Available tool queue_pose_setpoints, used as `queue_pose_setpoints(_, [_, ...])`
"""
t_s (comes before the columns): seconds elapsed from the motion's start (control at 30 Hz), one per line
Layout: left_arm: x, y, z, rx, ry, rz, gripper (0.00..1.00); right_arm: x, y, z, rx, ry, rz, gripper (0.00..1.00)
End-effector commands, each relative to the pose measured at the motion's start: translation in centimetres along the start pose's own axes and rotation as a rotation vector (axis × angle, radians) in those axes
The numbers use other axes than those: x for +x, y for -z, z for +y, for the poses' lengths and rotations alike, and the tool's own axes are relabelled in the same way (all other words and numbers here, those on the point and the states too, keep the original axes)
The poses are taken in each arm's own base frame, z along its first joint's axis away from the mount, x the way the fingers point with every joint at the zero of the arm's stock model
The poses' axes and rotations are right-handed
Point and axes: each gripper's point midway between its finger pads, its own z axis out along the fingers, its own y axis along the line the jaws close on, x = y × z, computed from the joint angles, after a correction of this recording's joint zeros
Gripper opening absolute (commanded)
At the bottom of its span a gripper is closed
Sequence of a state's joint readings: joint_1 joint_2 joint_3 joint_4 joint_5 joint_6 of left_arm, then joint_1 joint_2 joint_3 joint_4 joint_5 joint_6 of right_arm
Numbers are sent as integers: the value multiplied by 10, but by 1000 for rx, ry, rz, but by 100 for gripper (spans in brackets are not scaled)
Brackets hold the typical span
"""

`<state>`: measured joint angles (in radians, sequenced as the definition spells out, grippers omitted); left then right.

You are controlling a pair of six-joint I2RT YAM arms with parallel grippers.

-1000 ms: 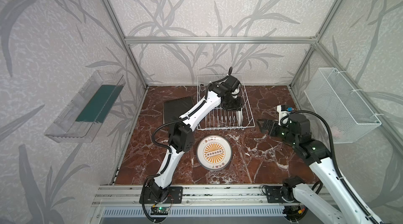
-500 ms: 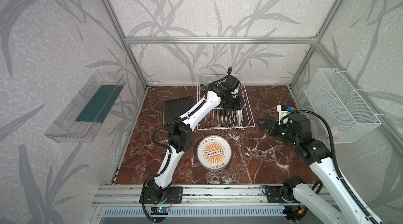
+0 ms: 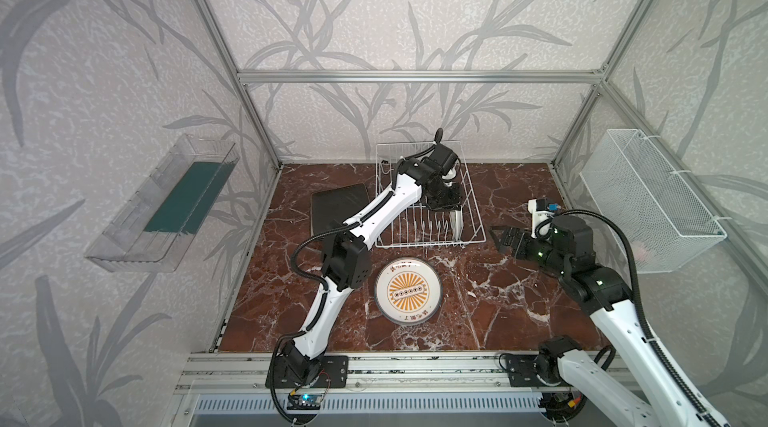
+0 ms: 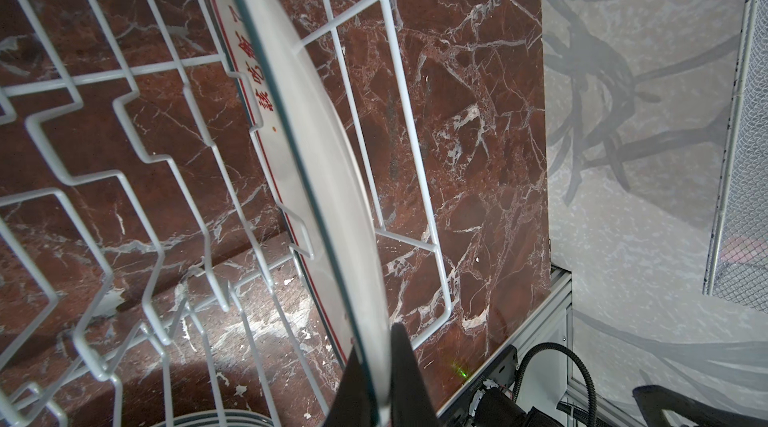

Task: Unload the plates from the dish rack
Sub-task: 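Lower the left gripper into the rack and close it on the last sunburst plate, then lift the sunburst plate out of the rack with the left gripper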

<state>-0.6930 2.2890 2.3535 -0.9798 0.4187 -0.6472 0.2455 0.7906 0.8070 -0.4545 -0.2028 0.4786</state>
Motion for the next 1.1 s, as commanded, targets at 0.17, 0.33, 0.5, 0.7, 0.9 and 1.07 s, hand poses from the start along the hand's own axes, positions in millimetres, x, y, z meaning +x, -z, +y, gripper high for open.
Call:
queue_pose_setpoints(0.17, [-9, 20, -23, 66, 41, -53, 0, -17, 9, 11, -20, 18, -36, 99])
queue_pose_setpoints(0.33, [-11, 36, -32, 88, 33, -76, 0, -21, 11, 12, -23, 20, -44, 99])
queue_pose_setpoints(0.5, [-12, 51, -40, 105, 28, -98, 0, -23, 14, 13, -23, 16, -53, 99])
queue_pose_setpoints(0.7, [-17, 77, -49, 113, 9, -145, 0, -27, 17, 15, -25, 16, -62, 99])
queue_pose_setpoints(0.9, [-25, 105, -63, 140, -18, -213, 0, -33, 20, 17, -20, 23, -75, 99])
queue_pose_setpoints(1.07, [-33, 132, -75, 166, -64, -285, 0, -39, 23, 18, -8, 34, -84, 99])
